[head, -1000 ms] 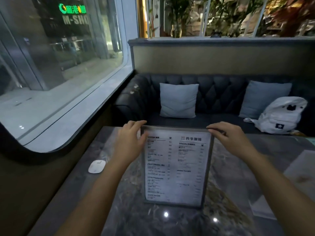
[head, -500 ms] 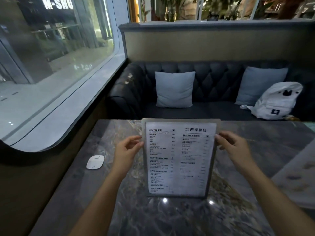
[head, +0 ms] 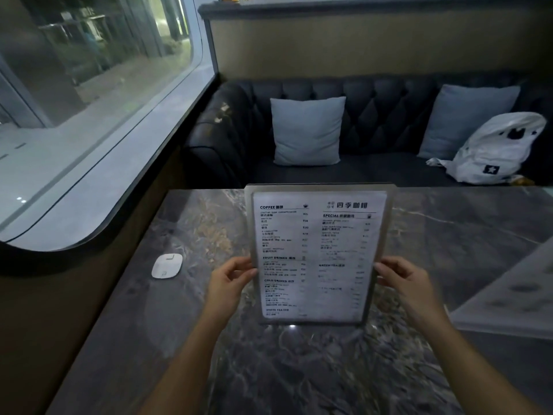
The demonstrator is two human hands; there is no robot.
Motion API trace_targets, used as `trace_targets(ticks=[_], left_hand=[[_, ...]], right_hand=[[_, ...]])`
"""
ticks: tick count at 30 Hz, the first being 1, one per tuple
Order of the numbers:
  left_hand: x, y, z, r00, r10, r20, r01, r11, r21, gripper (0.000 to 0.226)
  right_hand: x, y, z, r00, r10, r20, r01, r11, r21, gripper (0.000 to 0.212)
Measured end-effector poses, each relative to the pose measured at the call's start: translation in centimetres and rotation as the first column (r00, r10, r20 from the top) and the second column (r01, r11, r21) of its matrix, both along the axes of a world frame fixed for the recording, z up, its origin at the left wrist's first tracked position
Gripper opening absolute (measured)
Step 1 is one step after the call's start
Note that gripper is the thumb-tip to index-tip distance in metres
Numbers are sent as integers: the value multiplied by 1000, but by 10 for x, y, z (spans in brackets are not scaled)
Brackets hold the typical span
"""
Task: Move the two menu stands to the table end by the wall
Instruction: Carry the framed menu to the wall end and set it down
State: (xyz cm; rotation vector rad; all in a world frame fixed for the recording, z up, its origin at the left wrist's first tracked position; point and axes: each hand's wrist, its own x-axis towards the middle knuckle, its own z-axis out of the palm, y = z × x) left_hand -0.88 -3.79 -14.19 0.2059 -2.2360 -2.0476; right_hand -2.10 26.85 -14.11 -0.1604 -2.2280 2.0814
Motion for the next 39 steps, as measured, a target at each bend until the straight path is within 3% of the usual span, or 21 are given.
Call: trace_targets(ticks=[5,11,15,21,30,34,39], left_hand=[[2,2,-5,1000,-12,-27,11,999,-32,25],[3,6,-5,995,-66,-71,50,977,-207,30],[10,10,-9,996,-25,-83,8,981,-195,16],[28,-6,4,991,19,-132,-42,983,-176,22],[84,-68,17,946,295,-137,-317,931,-183,35],[122,-109,21,900,421,-110,-435,880,-189,27],[180,-155,25,825,562,-67,-564,807,-178,29]], right_hand=[[-1,0,2,1000,15,13,-15,1000,-12,12],[-2,-2,2,999,24,34,-26,997,74,9],[0,-6,1,1000,-4,21,3,997,73,15],[-3,-23,10,999,45,15,-46,994,95,14],[-16,-108,30,957,287,-41,-278,949,145,10],[-13,-162,32,901,421,-107,-393,895,213,3],[2,-234,28,816,572,-84,-545,809,219,16]])
